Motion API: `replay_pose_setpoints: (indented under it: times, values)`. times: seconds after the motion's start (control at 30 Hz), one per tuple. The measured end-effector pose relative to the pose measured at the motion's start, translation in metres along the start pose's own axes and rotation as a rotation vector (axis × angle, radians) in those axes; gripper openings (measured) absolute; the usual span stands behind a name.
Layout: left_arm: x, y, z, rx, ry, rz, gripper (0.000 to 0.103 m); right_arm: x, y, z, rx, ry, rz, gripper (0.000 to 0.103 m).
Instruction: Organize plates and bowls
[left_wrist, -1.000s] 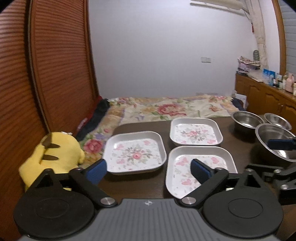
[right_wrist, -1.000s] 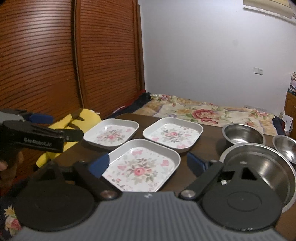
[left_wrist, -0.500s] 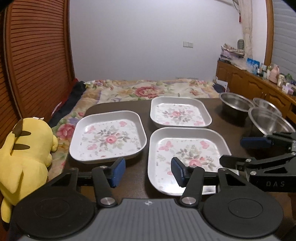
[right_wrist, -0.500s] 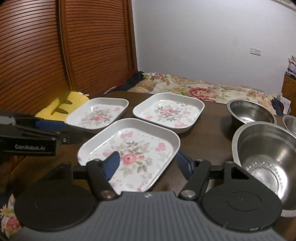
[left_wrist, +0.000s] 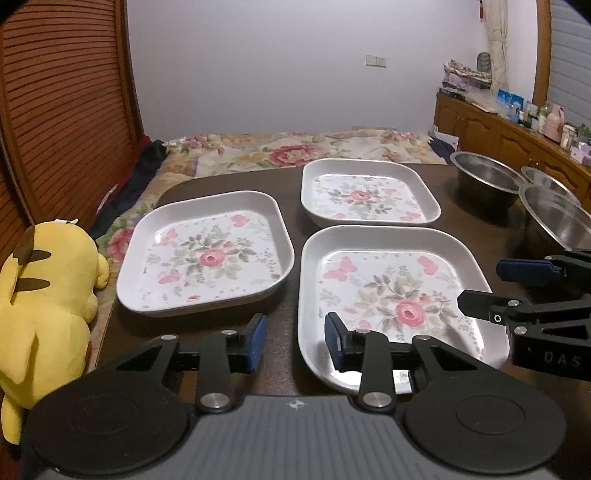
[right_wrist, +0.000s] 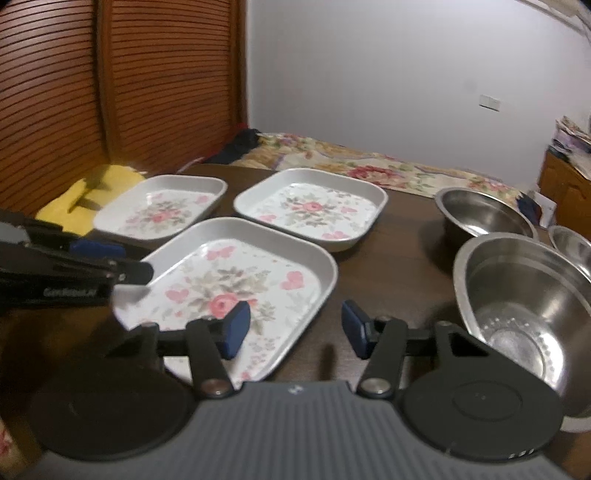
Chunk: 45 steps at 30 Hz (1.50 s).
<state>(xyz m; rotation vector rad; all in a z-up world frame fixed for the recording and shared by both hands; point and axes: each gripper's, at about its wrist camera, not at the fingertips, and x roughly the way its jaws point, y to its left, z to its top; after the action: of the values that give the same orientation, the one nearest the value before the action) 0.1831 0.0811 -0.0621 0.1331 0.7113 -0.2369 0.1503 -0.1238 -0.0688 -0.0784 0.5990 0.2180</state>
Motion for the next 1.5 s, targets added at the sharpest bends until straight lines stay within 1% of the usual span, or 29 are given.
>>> replay_pose_setpoints:
  times: [0.03, 0.1, 0.2, 0.23, 0.3, 0.47, 0.53, 0.63, 0.73, 0.83, 0.93, 1.03, 1.1, 1.2, 1.33, 1.5]
  values:
    - [0.002, -0.001, 0.001, 0.005, 0.006, -0.002, 0.032, 0.002, -0.002, 0.0, 0.016, 0.006, 0.009, 0.055]
    - [0.005, 0.001, 0.002, -0.002, 0.016, -0.01, 0.026, 0.004, -0.005, -0.001, 0.039, 0.014, 0.011, 0.054]
    - [0.008, 0.003, 0.002, -0.015, 0.017, -0.014, 0.024, 0.008, -0.009, -0.002, 0.063, 0.028, 0.015, 0.046]
    - [0.009, 0.003, 0.003, -0.015, 0.02, -0.015, 0.022, 0.009, -0.01, -0.003, 0.072, 0.031, 0.013, 0.045]
    - [0.011, 0.003, 0.003, -0.017, 0.026, -0.024, 0.021, 0.011, -0.013, -0.004, 0.087, 0.036, 0.011, 0.044]
    - [0.014, 0.008, 0.004, -0.051, 0.029, -0.065, 0.017, 0.013, -0.017, -0.007, 0.109, 0.031, 0.015, 0.038]
    - [0.014, 0.009, 0.003, -0.065, 0.03, -0.09, 0.011, 0.014, -0.019, -0.007, 0.12, 0.028, 0.024, 0.035]
    - [0.013, 0.012, 0.001, -0.088, 0.03, -0.126, 0.009, 0.013, -0.021, -0.007, 0.136, 0.029, 0.053, 0.018]
    - [0.009, 0.01, -0.001, -0.078, 0.02, -0.108, 0.009, 0.012, -0.019, -0.008, 0.136, 0.029, 0.058, 0.017]
    - [0.0, 0.006, -0.007, -0.063, 0.01, -0.089, 0.009, 0.009, -0.019, -0.009, 0.164, 0.029, 0.081, 0.017]
    - [-0.013, 0.007, -0.014, -0.088, -0.008, -0.106, 0.009, 0.002, -0.017, -0.011, 0.15, 0.015, 0.082, 0.017]
    - [-0.03, 0.003, -0.022, -0.109, -0.032, -0.123, 0.01, -0.008, -0.02, -0.013, 0.157, 0.008, 0.106, 0.017]
    - [-0.041, -0.003, -0.028, -0.114, -0.045, -0.14, 0.01, -0.016, -0.024, -0.017, 0.165, 0.004, 0.121, 0.016]
    - [-0.055, -0.016, -0.038, -0.114, -0.054, -0.156, 0.01, -0.03, -0.027, -0.023, 0.161, -0.001, 0.118, 0.017]
    - [-0.064, -0.03, -0.049, -0.113, -0.055, -0.176, 0.01, -0.046, -0.034, -0.038, 0.14, -0.005, 0.111, 0.017]
    - [-0.07, -0.043, -0.054, -0.095, -0.057, -0.179, 0.01, -0.056, -0.043, -0.047, 0.156, -0.001, 0.117, 0.017]
